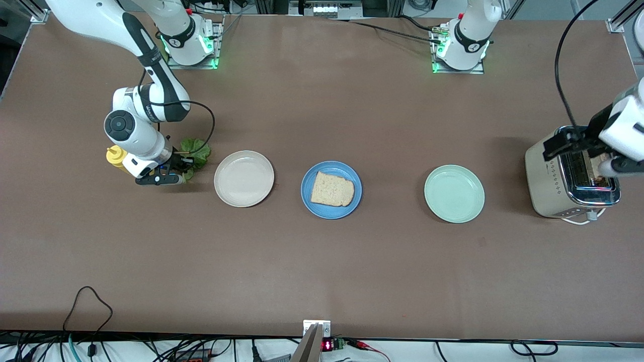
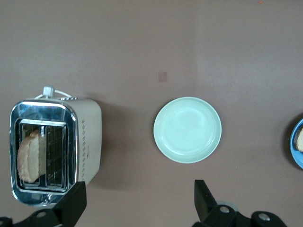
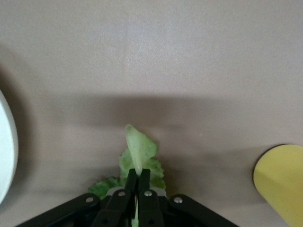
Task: Make sandwich in blue plate with both arms
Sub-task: 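Carry the lettuce leaf with the right gripper onto the bread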
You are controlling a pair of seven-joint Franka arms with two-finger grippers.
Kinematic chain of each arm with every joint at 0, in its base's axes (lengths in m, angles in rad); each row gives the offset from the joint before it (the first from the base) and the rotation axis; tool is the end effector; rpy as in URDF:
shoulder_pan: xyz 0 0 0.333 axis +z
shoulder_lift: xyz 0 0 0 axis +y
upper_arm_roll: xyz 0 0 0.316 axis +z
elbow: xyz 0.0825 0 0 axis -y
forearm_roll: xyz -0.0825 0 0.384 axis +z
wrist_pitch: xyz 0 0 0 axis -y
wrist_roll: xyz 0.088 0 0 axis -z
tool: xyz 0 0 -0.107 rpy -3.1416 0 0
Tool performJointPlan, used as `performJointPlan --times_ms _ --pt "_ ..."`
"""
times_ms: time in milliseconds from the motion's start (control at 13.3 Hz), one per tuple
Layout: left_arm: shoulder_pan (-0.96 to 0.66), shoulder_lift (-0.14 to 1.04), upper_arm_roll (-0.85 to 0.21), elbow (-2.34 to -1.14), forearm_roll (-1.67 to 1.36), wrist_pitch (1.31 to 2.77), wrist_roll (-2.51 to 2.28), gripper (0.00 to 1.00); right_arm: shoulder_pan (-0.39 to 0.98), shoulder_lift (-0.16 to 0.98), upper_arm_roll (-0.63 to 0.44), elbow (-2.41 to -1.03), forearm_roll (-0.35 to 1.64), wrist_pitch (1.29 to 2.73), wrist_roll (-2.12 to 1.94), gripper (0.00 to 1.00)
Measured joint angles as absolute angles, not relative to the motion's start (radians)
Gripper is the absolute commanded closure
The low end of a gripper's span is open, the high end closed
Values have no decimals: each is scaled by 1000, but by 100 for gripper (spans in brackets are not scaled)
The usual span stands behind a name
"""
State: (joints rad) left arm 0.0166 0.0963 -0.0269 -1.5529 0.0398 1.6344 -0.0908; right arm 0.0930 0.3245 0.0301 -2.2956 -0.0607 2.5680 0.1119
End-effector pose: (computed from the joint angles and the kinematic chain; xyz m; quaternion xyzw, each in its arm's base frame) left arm 0.5882 -0.0013 0.5836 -0.9990 -0.0389 0.0064 0.0189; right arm 0.5199 0.0657 0.2030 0.9991 0.0308 -0.0244 0.0139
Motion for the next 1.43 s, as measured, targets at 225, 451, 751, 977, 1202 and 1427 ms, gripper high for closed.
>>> performJointPlan --times_ms 225,451,751,977,1202,1427 --pt "15 28 -31 -1651 38 1637 -90 0 94 307 32 -2225 -61 2436 113 100" --pt "14 -10 -32 -1702 20 1640 -90 0 95 267 38 -2136 -60 2253 138 100" --pt "16 -22 -32 -1714 -2 1644 -89 0 148 236 43 -1992 -4 2036 285 100" --pt "18 -38 -32 -1737 -2 1644 -88 0 222 254 48 -1920 67 2010 512 100" --pt "27 -46 -31 -1751 -2 1644 -87 0 309 312 51 -1843 135 2011 767 100" --pt "30 -46 -30 -1755 -2 1645 -86 0 390 425 52 -1713 229 2017 1028 100"
